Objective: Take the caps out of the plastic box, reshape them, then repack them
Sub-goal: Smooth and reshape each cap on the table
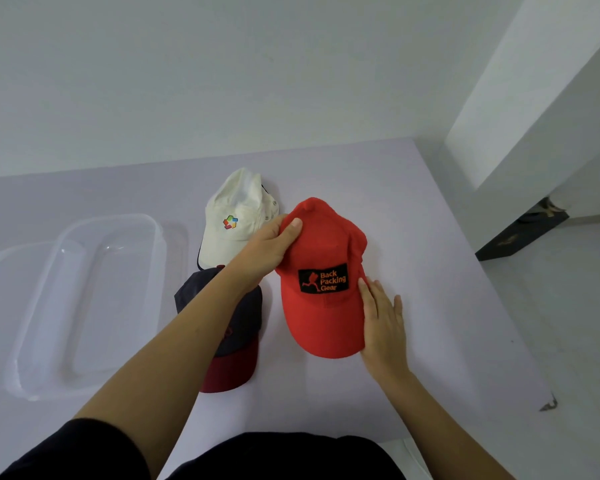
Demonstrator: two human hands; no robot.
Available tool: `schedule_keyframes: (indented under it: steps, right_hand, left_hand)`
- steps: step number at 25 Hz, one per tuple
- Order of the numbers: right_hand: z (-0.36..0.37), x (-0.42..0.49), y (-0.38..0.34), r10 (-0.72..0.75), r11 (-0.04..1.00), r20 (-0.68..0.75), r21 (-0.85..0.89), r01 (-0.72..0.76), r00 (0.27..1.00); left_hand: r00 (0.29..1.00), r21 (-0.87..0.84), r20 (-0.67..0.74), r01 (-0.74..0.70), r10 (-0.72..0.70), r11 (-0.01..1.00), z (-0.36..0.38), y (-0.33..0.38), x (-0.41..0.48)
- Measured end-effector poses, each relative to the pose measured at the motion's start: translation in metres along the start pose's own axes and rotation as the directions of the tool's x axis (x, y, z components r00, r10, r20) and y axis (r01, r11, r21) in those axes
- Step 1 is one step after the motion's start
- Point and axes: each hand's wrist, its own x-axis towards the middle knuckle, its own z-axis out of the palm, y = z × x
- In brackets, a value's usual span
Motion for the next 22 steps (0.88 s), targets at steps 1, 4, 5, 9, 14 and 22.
schedule_keyframes:
  steps: [1, 4, 5, 9, 14, 22]
  right_hand:
    - [0.0, 0.001, 0.004, 0.004, 1.0, 0.037, 0.008, -0.004, 0.999]
    - [-0.012, 0.008, 0.01, 0.15, 0.963, 0.114, 0.207, -0.172, 0.982]
    - [-0.023, 0.015, 0.006, 0.232, 0.897, 0.103, 0.363, -0.254, 0.967]
    - [-0.071, 0.052, -0.031, 0.192, 0.526, 0.233, 0.796, -0.3, 0.953]
    - [-0.062, 0.068, -0.038, 0.168, 0.436, 0.343, 0.815, -0.382, 0.924]
    - [-0.034, 0.067, -0.019, 0.325, 0.661, 0.373, 0.568, -0.491, 0.869]
  left_hand:
    - [0.998, 0.07, -0.05, -0.03, 0.033, 0.997, 0.001, 0.002, 0.001]
    - [0.966, 0.13, -0.204, -0.135, 0.16, 0.982, 0.0, 0.006, 0.0]
    - [0.96, 0.141, -0.21, -0.158, 0.185, 0.977, 0.0, 0.006, 0.0]
    - [0.965, 0.19, -0.121, -0.206, 0.231, 0.96, 0.015, 0.002, -0.001]
    - [0.925, 0.2, -0.272, -0.216, 0.266, 0.956, 0.032, -0.003, 0.003]
    - [0.942, 0.507, -0.319, 0.078, 0.103, 0.859, 0.033, -0.059, 0.012]
